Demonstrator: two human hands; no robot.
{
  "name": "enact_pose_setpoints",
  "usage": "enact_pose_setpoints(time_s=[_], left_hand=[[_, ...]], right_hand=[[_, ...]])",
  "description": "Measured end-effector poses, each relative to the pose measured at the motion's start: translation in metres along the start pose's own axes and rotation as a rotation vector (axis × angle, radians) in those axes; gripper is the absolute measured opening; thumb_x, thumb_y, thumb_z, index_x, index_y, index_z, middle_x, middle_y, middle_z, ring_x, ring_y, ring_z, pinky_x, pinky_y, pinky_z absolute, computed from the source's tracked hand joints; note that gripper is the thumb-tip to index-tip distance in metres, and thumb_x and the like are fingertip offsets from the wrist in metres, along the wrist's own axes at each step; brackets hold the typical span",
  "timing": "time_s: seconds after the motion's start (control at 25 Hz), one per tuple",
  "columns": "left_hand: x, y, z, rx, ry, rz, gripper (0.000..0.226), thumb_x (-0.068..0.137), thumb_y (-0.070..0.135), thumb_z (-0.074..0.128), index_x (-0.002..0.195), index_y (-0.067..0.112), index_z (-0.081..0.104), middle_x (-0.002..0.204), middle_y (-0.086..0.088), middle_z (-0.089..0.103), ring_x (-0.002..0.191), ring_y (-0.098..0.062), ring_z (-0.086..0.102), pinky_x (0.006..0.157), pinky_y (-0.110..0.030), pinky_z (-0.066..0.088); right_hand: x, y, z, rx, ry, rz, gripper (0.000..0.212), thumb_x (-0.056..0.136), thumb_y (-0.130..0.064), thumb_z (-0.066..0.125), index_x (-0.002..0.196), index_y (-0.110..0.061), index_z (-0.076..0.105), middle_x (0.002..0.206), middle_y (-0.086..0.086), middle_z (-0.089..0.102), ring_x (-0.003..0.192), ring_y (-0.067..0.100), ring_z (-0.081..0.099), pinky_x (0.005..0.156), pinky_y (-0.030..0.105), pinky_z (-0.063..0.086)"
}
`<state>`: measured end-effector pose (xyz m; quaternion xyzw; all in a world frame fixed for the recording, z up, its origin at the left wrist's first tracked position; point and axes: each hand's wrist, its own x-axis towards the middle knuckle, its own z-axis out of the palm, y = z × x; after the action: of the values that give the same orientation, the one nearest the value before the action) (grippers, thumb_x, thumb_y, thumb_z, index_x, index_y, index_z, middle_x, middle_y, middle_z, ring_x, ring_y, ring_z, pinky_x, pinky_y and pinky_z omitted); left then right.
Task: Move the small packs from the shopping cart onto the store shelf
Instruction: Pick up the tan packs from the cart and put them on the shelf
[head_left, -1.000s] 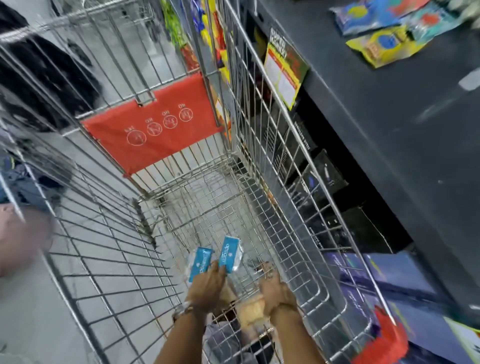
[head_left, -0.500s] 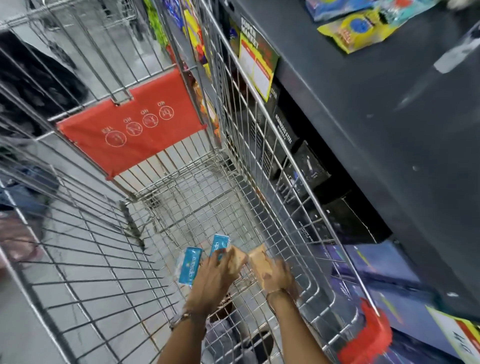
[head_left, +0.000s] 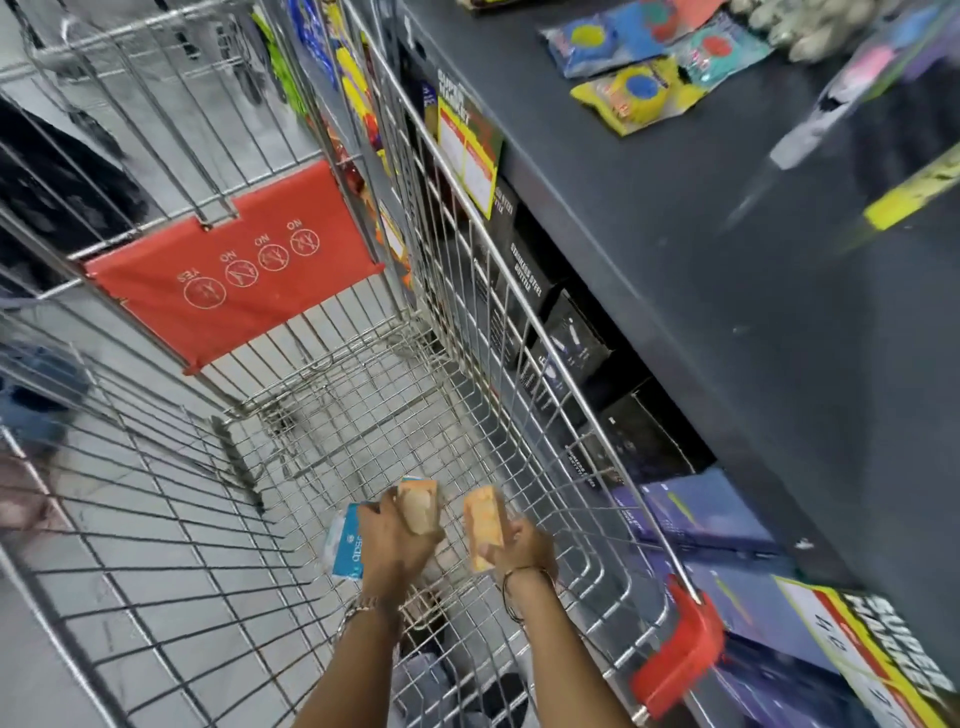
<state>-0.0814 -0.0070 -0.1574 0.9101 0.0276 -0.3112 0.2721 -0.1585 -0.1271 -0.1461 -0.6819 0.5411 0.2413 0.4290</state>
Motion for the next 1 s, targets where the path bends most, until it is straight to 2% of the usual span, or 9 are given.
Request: enact_pose_setpoints(time_s=[0.12,0.28,0.4,0.52,0.56,0.64,0.72,0.84,1.0], left_hand=[[-0.012,0.037,-0.032,-0.173,0.137,0.053,0.086,0.067,0.023,0.080,0.137,0.005,0.035,0.125,-0.021,0.036,0.111,-0.034,0.046,0.105,-0.043,0.045],[-0.035,0.106,-0.105,-0.347,0.306,0.293,0.080,0.069,0.025,0.076,0.136,0.010,0.036,0.131,-0.019,0.045,0.118,-0.035,0.047,0.104,-0.046,0.043],[-0.059,0.160,-0.150,-0.531,0.363,0.471,0.077,0.071,0.028,0.073,0.137,0.014,0.035,0.135,-0.011,0.053,0.121,-0.028,0.053,0.104,-0.038,0.043],[-0.097,0.218,-0.181,-0.647,0.382,0.588,0.085,0.074,0.026,0.074,0.144,0.018,0.026,0.142,-0.008,0.049,0.127,-0.021,0.049,0.104,-0.030,0.037],[-0.108,0.236,-0.185,-0.702,0.334,0.608,0.087,0.075,0.025,0.074,0.145,0.018,0.022,0.143,-0.008,0.048,0.127,-0.020,0.050,0.104,-0.030,0.037],[-0.136,0.276,-0.185,-0.755,0.209,0.666,0.084,0.076,0.023,0.075,0.143,0.015,0.024,0.137,-0.010,0.054,0.117,-0.019,0.056,0.098,-0.028,0.042],[-0.168,0.314,-0.171,-0.743,0.064,0.773,0.068,0.074,0.017,0.076,0.129,0.010,0.036,0.125,-0.013,0.059,0.105,-0.020,0.060,0.089,-0.031,0.046],[-0.216,0.359,-0.131,-0.559,-0.214,0.850,0.068,0.073,0.013,0.078,0.128,0.003,0.039,0.131,-0.018,0.047,0.122,-0.032,0.049,0.099,-0.048,0.047],[-0.271,0.376,-0.069,-0.279,-0.643,0.864,0.070,0.071,0.005,0.074,0.130,0.003,0.034,0.117,-0.009,0.046,0.122,-0.026,0.040,0.104,-0.046,0.041]], right_hand=[[-0.034,-0.032,-0.022,0.176,0.041,-0.105,0.034,0.081,-0.018,0.069,0.111,-0.009,0.055,0.115,0.009,0.066,0.099,0.027,0.067,0.073,0.034,0.059],[-0.089,-0.092,-0.073,0.328,0.130,-0.346,0.036,0.080,-0.015,0.071,0.111,-0.005,0.057,0.114,0.014,0.068,0.101,0.027,0.064,0.087,0.032,0.052],[-0.130,-0.128,-0.118,0.434,0.231,-0.536,0.039,0.078,-0.004,0.071,0.112,0.006,0.055,0.111,0.025,0.067,0.081,0.018,0.061,0.059,-0.001,0.042],[-0.177,-0.145,-0.171,0.569,0.347,-0.662,0.041,0.076,-0.001,0.073,0.111,0.010,0.056,0.108,0.030,0.067,0.077,0.017,0.061,0.053,-0.004,0.041],[-0.189,-0.147,-0.188,0.591,0.395,-0.682,0.040,0.076,-0.005,0.074,0.111,0.007,0.058,0.107,0.029,0.068,0.084,0.024,0.065,0.062,0.002,0.046],[-0.211,-0.140,-0.228,0.615,0.505,-0.697,0.040,0.077,-0.014,0.074,0.111,0.002,0.060,0.109,0.026,0.067,0.098,0.034,0.065,0.085,0.032,0.052],[-0.225,-0.116,-0.267,0.630,0.659,-0.674,0.040,0.079,-0.018,0.072,0.112,0.001,0.059,0.110,0.027,0.064,0.102,0.038,0.060,0.091,0.047,0.048],[-0.233,-0.058,-0.315,0.737,0.932,-0.557,0.044,0.078,-0.014,0.073,0.113,0.005,0.056,0.105,0.031,0.065,0.099,0.040,0.060,0.086,0.045,0.046],[-0.226,0.024,-0.352,0.856,1.023,-0.184,0.043,0.081,-0.015,0.069,0.115,0.003,0.050,0.112,0.029,0.064,0.104,0.041,0.061,0.083,0.040,0.046]])
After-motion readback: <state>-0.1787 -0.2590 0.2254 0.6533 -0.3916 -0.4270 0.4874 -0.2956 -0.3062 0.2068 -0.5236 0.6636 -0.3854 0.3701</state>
